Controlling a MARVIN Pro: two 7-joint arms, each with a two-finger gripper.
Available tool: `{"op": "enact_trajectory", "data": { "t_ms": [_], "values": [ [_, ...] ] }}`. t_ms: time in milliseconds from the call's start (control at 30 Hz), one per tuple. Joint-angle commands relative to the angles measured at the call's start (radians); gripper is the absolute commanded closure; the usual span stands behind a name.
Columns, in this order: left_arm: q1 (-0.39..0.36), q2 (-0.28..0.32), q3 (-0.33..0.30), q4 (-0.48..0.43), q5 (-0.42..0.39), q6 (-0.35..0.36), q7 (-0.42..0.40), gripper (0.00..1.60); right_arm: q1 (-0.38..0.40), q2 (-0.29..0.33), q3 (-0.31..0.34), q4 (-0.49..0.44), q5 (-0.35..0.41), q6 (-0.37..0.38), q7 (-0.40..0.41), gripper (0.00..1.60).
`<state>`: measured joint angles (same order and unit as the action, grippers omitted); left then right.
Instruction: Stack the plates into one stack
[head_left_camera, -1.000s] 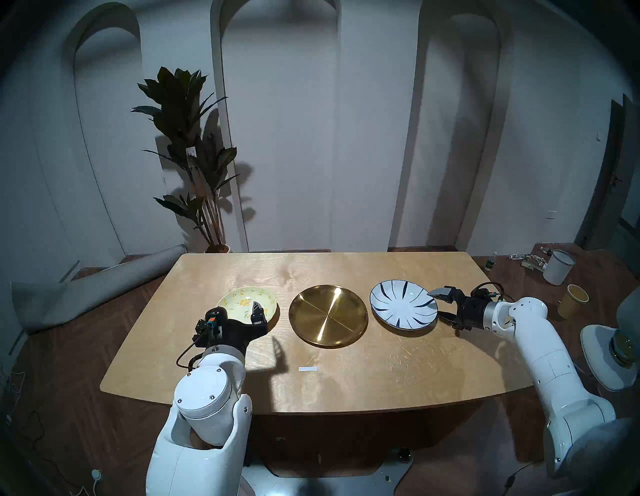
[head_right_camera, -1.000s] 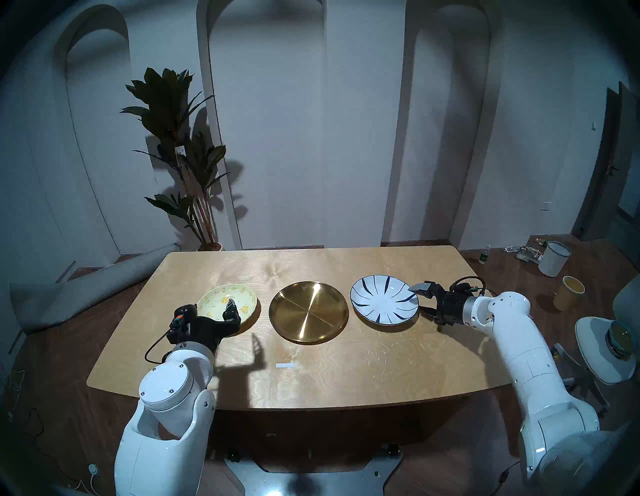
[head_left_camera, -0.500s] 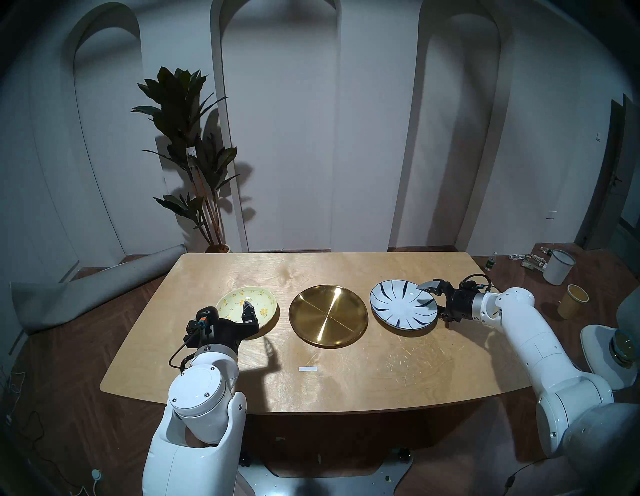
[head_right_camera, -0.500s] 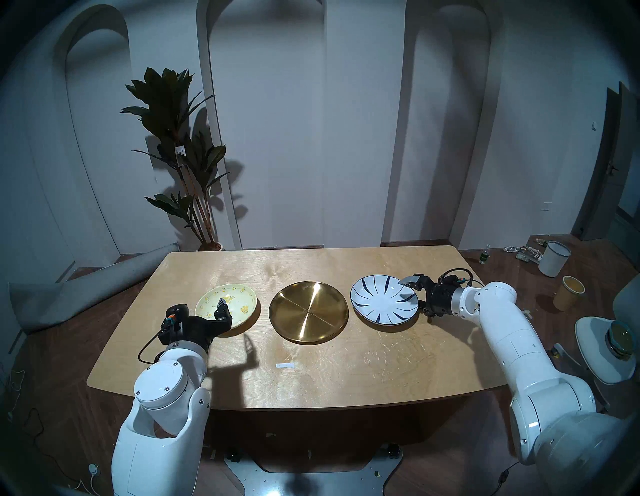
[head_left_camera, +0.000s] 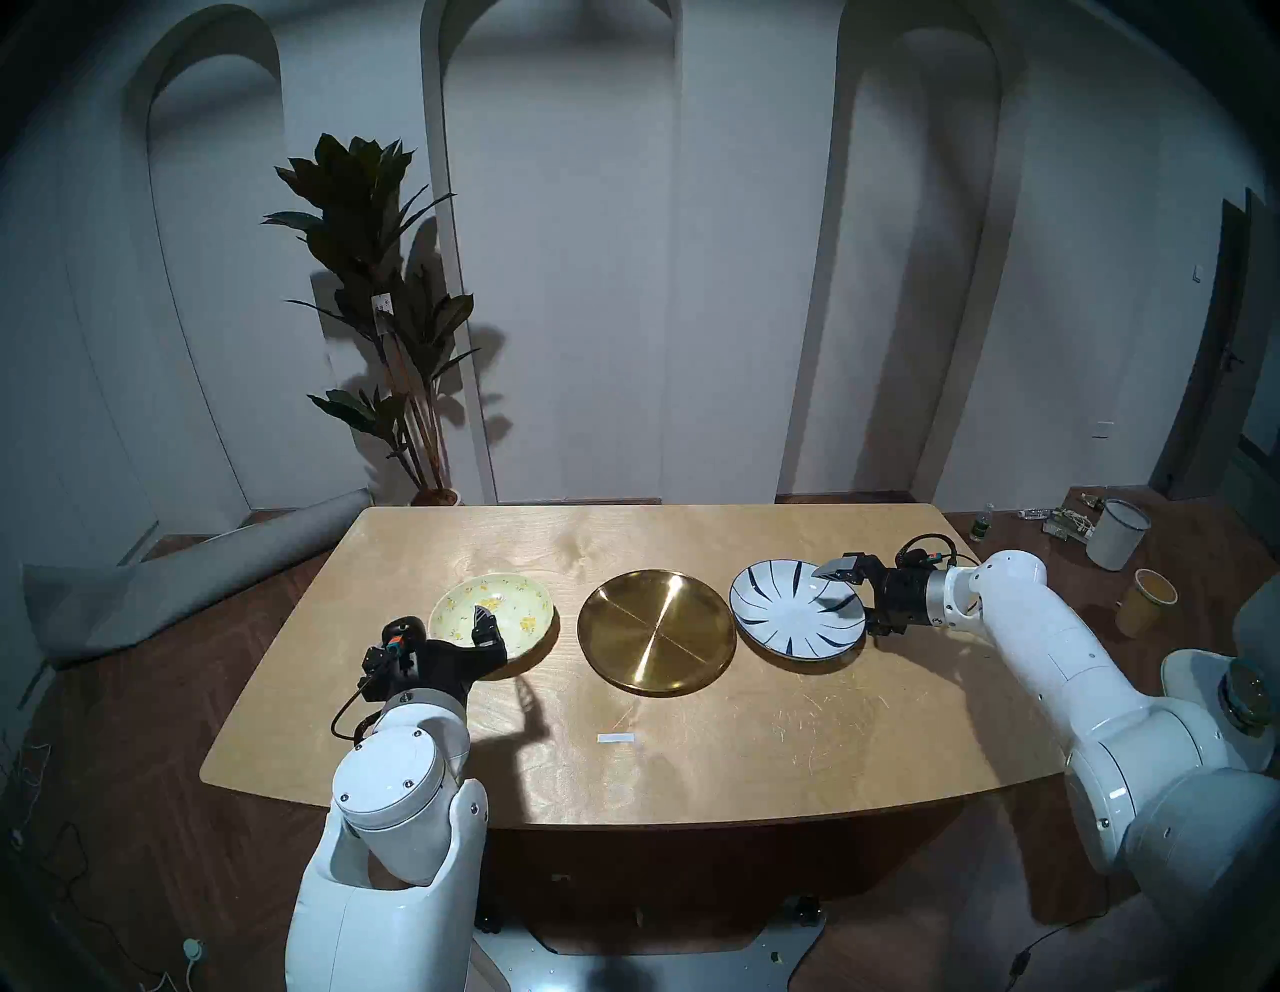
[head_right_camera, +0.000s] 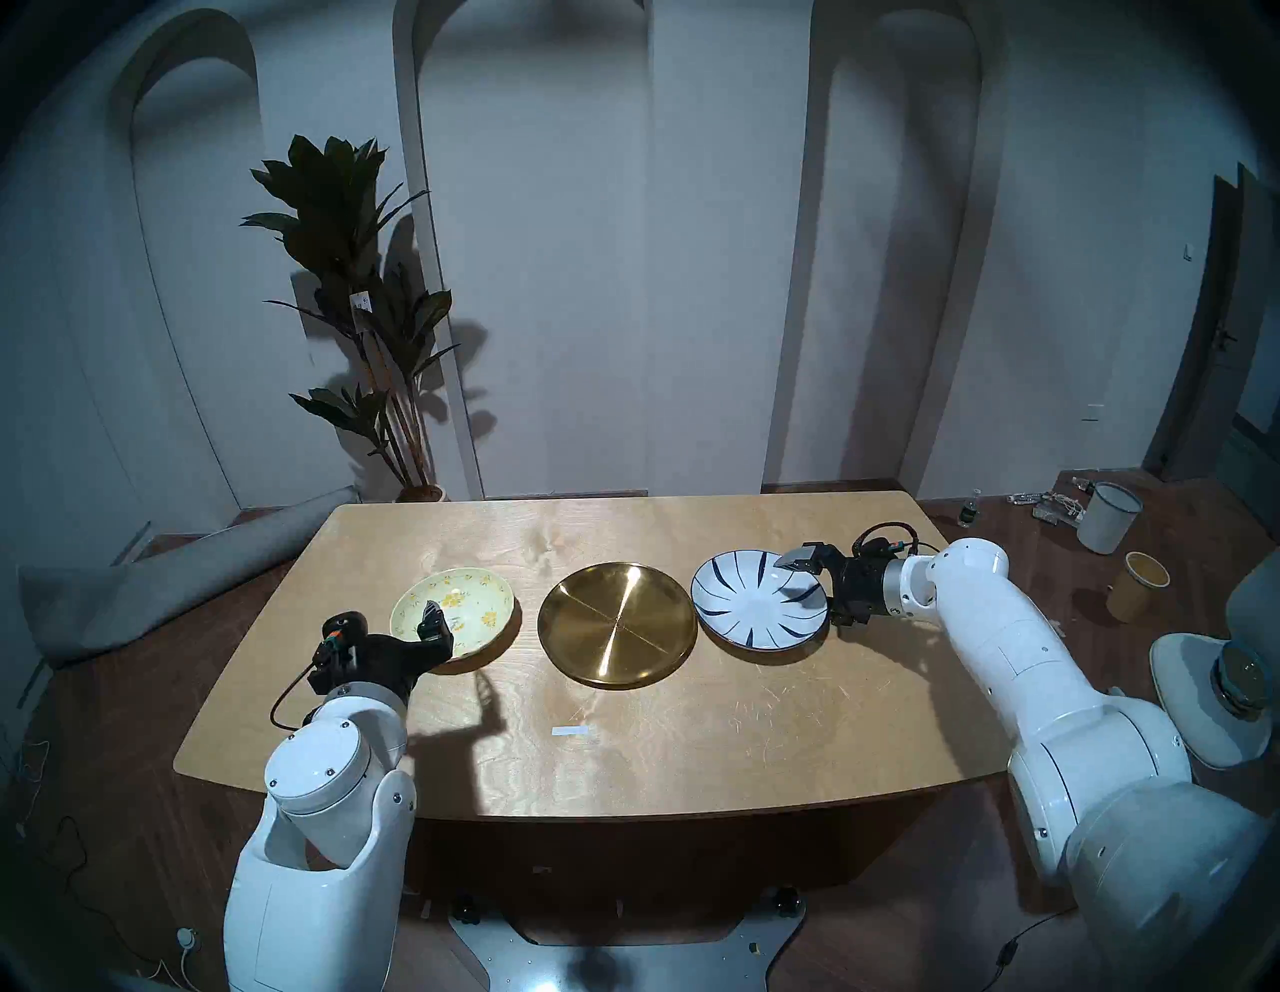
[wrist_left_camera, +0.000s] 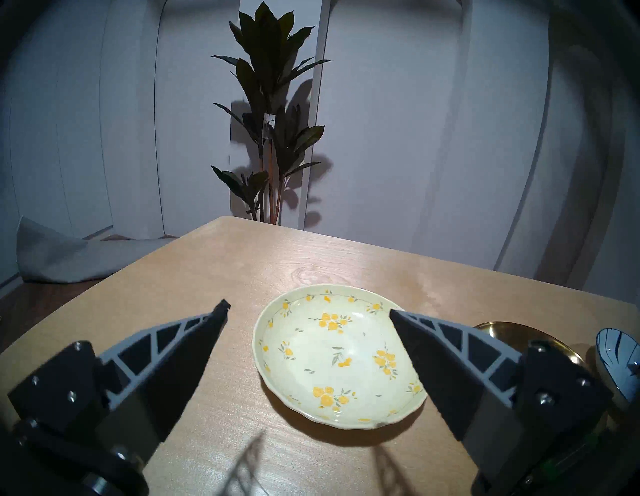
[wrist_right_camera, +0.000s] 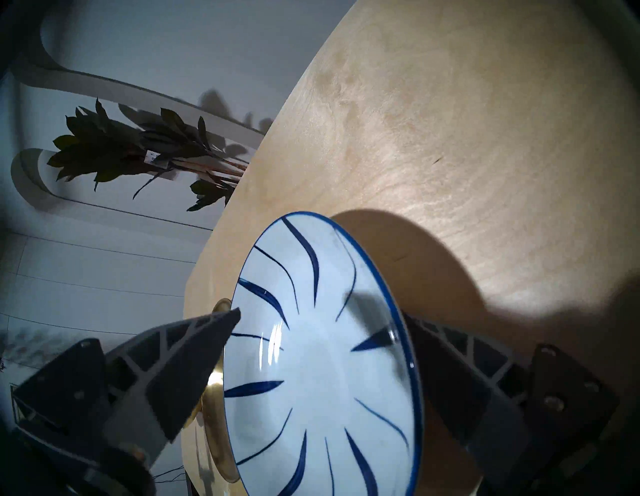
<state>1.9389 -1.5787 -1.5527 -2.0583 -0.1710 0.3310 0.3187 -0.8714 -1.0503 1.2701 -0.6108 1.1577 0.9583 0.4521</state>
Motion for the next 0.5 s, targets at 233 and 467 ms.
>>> {"op": "enact_trajectory", "data": {
  "t_ms": [233,467],
  "values": [
    [-0.020,-0.002,-0.016,0.001,-0.015,0.014,0.006,0.00,0.127,0.000,-0.144,0.112,-0.013,0.002,0.109,1.50],
    [-0.020,-0.003,-0.021,0.013,-0.018,0.017,0.012,0.00,0.153,0.011,-0.194,0.137,-0.012,0.002,0.150,1.60]
  ]
}}
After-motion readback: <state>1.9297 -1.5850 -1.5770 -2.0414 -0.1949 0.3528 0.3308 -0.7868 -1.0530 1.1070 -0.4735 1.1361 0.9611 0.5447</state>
